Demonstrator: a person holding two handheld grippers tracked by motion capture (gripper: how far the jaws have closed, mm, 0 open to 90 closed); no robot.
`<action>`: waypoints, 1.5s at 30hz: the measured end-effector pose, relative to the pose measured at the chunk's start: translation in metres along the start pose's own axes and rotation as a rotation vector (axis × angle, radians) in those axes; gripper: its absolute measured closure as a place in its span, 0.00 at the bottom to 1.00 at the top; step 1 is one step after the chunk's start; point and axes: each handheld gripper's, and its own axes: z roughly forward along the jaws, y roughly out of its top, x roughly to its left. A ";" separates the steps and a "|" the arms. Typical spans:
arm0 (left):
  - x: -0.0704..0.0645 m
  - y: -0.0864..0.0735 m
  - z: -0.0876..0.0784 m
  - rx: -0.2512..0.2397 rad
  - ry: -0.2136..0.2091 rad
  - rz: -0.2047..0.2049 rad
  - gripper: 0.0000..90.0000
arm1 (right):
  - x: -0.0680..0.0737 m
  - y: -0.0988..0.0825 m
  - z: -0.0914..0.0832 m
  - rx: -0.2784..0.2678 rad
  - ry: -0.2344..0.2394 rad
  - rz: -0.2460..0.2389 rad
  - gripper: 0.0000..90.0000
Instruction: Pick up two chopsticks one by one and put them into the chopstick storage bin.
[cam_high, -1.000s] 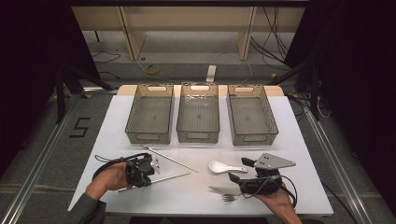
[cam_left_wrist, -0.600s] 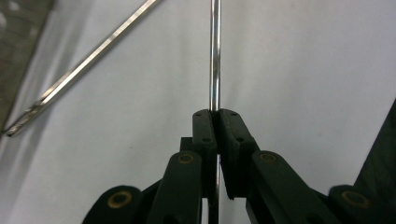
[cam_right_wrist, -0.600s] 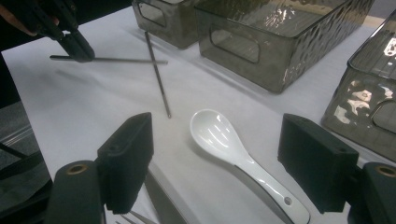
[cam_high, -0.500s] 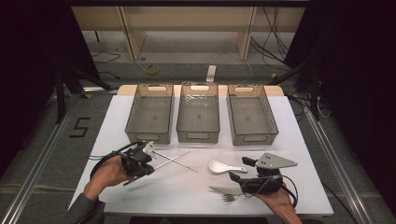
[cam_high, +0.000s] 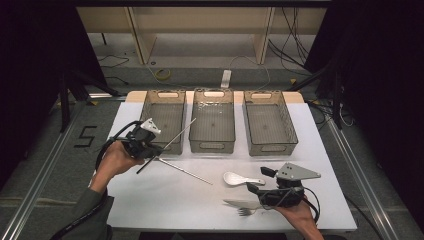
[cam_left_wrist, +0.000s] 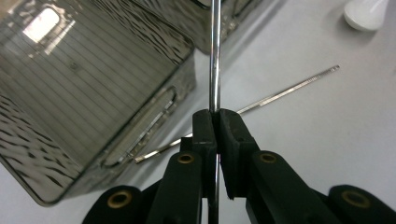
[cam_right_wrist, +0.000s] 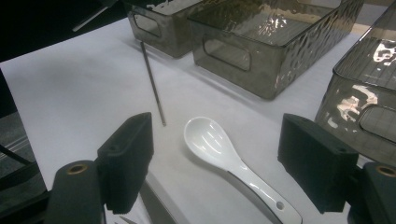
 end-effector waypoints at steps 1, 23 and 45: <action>0.002 0.002 -0.001 -0.008 -0.001 0.000 0.94 | 0.000 0.000 0.000 0.002 -0.001 -0.002 0.31; 0.070 0.050 -0.018 -0.132 0.118 -0.130 0.94 | 0.000 0.000 0.001 -0.007 0.004 0.005 0.31; 0.107 0.037 0.021 -0.153 0.138 -0.283 0.94 | 0.000 -0.001 0.000 -0.008 0.005 0.005 0.31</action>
